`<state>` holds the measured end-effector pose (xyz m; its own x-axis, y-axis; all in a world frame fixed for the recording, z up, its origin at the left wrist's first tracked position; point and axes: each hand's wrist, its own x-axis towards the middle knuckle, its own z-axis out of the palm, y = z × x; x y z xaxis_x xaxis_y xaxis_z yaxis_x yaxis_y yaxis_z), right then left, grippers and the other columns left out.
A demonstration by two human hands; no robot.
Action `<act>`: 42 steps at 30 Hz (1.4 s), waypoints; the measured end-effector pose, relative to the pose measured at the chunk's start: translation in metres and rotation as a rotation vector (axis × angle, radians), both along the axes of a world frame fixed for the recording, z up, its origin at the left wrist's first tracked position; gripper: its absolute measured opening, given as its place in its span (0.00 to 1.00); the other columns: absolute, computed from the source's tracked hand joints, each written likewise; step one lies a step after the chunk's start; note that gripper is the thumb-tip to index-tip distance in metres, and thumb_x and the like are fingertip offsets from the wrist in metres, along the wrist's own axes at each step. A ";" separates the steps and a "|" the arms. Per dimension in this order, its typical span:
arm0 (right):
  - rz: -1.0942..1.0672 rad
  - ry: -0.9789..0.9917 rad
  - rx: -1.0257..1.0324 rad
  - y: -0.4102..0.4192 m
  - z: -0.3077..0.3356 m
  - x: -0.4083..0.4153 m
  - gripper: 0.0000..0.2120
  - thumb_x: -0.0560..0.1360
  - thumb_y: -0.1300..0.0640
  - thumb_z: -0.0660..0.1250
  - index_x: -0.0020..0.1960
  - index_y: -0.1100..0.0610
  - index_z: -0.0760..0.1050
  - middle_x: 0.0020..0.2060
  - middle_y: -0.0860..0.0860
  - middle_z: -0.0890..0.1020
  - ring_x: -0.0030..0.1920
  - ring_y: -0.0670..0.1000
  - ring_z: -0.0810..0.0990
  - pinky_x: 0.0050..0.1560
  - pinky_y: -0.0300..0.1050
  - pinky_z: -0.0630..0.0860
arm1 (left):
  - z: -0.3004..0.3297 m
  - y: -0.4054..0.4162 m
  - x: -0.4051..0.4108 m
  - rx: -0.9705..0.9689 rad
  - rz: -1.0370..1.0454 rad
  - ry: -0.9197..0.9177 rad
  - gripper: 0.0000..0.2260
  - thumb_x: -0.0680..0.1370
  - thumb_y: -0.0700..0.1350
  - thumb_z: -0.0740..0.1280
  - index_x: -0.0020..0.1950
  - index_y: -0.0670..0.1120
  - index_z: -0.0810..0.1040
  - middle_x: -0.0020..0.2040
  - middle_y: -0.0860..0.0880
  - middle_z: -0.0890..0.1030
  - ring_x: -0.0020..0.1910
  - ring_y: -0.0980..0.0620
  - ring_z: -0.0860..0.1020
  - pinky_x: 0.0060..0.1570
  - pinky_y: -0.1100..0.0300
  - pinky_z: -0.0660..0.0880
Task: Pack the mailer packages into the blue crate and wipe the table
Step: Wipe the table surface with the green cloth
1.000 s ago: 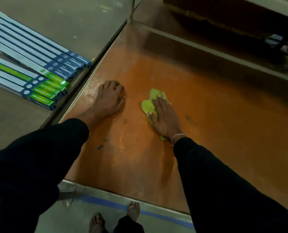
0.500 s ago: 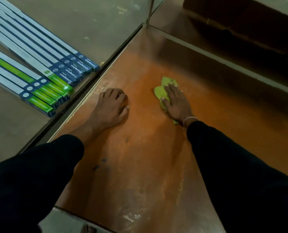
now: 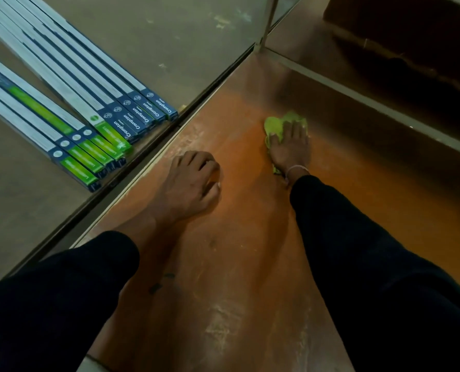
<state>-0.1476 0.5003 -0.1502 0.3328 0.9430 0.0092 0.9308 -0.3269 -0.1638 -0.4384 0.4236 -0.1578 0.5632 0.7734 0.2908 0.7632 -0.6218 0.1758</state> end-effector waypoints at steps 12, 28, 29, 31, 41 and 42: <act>0.170 -0.007 0.011 -0.005 -0.002 -0.027 0.33 0.81 0.37 0.44 0.82 0.53 0.53 0.81 0.54 0.52 0.81 0.55 0.49 0.79 0.56 0.47 | -0.001 0.001 0.001 -0.021 0.000 -0.016 0.20 0.79 0.57 0.60 0.66 0.48 0.74 0.66 0.47 0.73 0.66 0.45 0.69 0.62 0.46 0.65; -0.051 -0.002 0.015 -0.150 -0.002 -0.086 0.33 0.82 0.37 0.42 0.82 0.54 0.51 0.81 0.53 0.51 0.81 0.55 0.46 0.80 0.57 0.46 | 0.001 -0.011 -0.015 -0.094 -0.050 -0.123 0.18 0.79 0.52 0.57 0.64 0.44 0.75 0.65 0.44 0.75 0.64 0.42 0.71 0.60 0.47 0.67; -0.067 -0.009 0.016 -0.159 -0.002 -0.099 0.34 0.82 0.37 0.42 0.82 0.54 0.51 0.81 0.54 0.51 0.81 0.55 0.46 0.80 0.57 0.46 | 0.001 -0.012 -0.020 -0.095 -0.062 -0.122 0.19 0.79 0.52 0.57 0.64 0.44 0.75 0.64 0.44 0.75 0.64 0.41 0.71 0.61 0.46 0.68; 0.126 -0.027 0.042 -0.180 -0.003 -0.125 0.32 0.83 0.37 0.42 0.82 0.53 0.52 0.81 0.53 0.52 0.81 0.54 0.47 0.80 0.56 0.46 | 0.001 -0.016 -0.030 -0.093 -0.079 -0.117 0.18 0.79 0.52 0.58 0.64 0.44 0.75 0.64 0.43 0.75 0.64 0.41 0.72 0.61 0.45 0.69; 0.111 -0.032 0.038 -0.246 0.000 -0.183 0.32 0.83 0.38 0.43 0.82 0.53 0.52 0.81 0.53 0.51 0.81 0.53 0.46 0.80 0.55 0.46 | 0.000 -0.035 -0.088 -0.099 -0.136 -0.074 0.18 0.80 0.51 0.59 0.64 0.42 0.76 0.64 0.42 0.75 0.65 0.39 0.72 0.63 0.45 0.70; 0.201 -0.037 0.049 -0.257 -0.001 -0.189 0.31 0.84 0.38 0.44 0.81 0.52 0.53 0.81 0.52 0.51 0.81 0.52 0.46 0.80 0.54 0.46 | -0.001 -0.036 -0.092 -0.101 -0.142 -0.086 0.18 0.80 0.51 0.59 0.63 0.42 0.76 0.64 0.42 0.76 0.65 0.39 0.72 0.62 0.44 0.71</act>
<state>-0.3365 0.2430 -0.1511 0.1361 0.9886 0.0650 0.9822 -0.1261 -0.1394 -0.5306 0.3876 -0.1589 0.6455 0.7156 0.2671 0.6484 -0.6982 0.3035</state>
